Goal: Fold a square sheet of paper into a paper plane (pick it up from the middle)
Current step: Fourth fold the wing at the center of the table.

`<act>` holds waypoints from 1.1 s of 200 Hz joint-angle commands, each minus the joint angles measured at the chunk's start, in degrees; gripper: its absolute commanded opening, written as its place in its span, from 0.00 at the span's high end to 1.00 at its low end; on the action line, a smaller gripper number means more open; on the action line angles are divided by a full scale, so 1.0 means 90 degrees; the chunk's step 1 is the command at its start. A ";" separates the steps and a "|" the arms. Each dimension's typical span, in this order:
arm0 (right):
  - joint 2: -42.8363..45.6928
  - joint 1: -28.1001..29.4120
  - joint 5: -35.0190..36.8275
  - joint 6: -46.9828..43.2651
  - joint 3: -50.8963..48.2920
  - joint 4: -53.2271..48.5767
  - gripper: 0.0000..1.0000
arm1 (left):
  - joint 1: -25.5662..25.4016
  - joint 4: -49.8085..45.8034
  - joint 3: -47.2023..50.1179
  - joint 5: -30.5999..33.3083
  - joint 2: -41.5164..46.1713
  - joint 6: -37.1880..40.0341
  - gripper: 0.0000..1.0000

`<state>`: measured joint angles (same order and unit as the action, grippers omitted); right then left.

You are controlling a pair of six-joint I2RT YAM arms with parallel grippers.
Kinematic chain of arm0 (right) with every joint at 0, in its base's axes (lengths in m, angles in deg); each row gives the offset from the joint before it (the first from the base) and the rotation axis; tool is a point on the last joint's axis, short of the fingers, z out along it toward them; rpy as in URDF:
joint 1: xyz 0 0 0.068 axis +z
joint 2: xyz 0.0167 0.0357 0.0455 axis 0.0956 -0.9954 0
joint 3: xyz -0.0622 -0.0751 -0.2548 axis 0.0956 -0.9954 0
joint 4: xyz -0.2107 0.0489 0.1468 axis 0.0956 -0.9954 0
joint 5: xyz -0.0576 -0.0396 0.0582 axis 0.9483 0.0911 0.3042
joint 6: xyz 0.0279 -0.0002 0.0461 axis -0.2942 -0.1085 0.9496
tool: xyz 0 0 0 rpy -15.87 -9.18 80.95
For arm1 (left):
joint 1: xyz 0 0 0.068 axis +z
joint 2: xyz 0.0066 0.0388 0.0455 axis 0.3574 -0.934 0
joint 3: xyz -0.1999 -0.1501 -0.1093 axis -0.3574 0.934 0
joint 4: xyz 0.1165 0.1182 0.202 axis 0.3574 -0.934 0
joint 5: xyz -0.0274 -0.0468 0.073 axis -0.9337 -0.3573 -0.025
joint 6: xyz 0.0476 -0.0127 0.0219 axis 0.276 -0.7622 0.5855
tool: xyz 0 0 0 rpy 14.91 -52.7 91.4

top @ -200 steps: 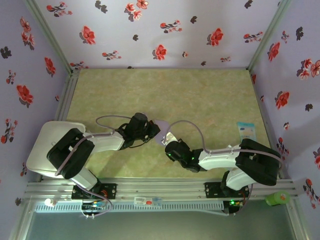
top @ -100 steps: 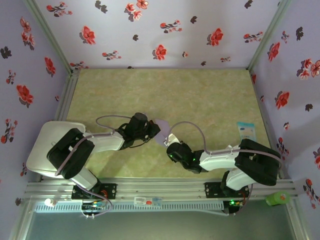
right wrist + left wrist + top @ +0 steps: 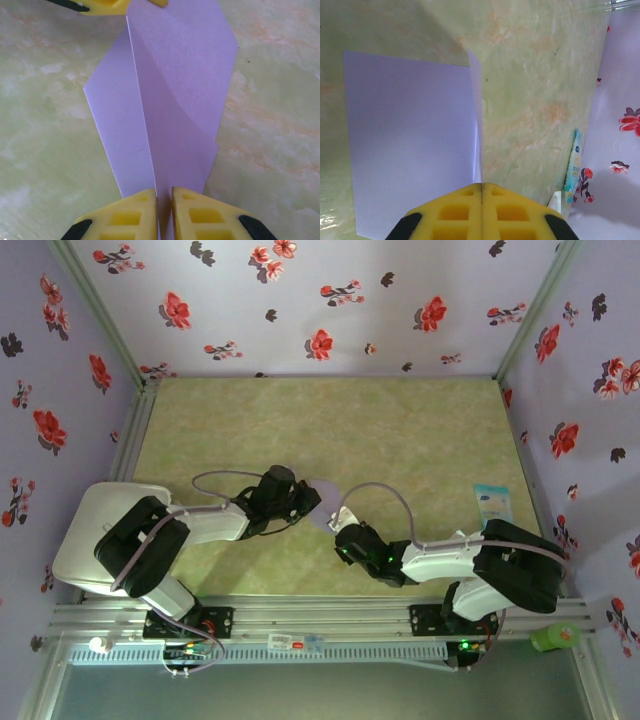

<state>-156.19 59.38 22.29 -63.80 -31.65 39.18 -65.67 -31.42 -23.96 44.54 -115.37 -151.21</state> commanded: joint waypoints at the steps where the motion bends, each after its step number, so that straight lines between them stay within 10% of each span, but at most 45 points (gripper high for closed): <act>1: 0.0033 -0.0047 -0.0029 0.0156 -0.0083 0.0109 0.88 | -0.0015 0.0060 -0.0133 -0.0036 -0.0114 -0.0033 0.96; 117: -0.0193 -0.0473 -0.0817 0.0826 -0.0118 0.0580 0.98 | 0.0211 -0.0343 0.0075 0.0142 0.0494 0.0179 0.74; 220: -0.0454 -0.1423 -0.3253 0.1963 -0.0446 0.2041 0.98 | 0.0409 -0.0722 0.0423 0.0473 0.1131 0.0236 0.67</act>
<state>-159.10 48.32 -1.01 -50.20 -34.27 51.84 -62.37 -36.99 -20.94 47.60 -105.97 -150.27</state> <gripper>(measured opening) 0.047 0.331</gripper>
